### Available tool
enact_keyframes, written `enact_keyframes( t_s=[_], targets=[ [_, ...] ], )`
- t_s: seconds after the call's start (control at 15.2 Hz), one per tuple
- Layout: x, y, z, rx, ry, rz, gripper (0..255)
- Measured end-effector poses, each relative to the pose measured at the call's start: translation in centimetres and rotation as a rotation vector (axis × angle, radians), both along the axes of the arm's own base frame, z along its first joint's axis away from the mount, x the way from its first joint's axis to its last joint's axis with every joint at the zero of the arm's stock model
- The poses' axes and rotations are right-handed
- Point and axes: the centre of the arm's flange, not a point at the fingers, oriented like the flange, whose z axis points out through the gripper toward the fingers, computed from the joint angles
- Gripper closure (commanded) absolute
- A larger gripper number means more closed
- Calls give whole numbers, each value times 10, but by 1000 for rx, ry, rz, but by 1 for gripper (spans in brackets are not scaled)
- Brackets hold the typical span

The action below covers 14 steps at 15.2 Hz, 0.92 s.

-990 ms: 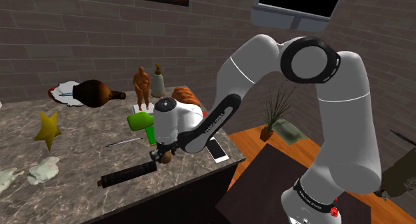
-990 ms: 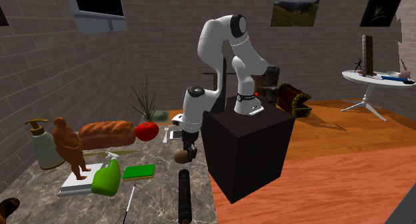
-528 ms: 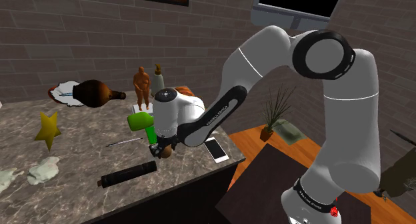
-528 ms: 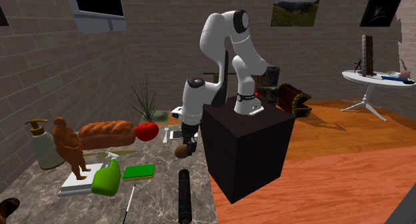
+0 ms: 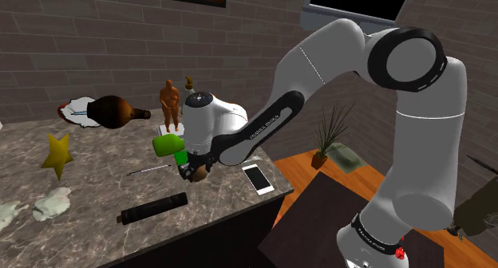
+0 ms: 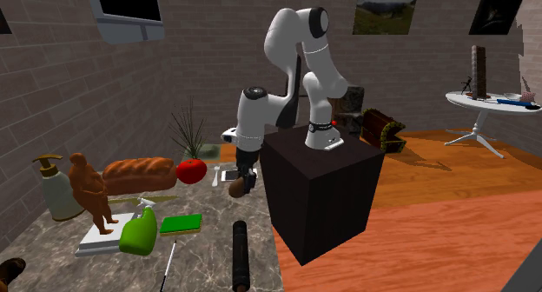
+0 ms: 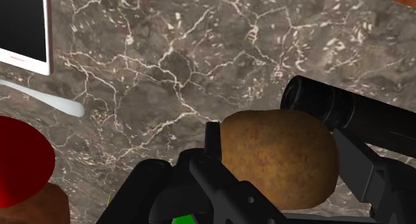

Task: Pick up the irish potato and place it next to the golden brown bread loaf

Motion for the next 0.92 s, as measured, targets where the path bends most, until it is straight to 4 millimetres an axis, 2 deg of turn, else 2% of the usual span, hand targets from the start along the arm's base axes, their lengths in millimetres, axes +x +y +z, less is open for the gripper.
enact_keyframes(
  t_s=[0.73, 0.92],
  targets=[
    [1, -1, 58, 0, 0, 0, 255],
    [10, -27, 62, 0, 0, 0, 255]
  ],
)
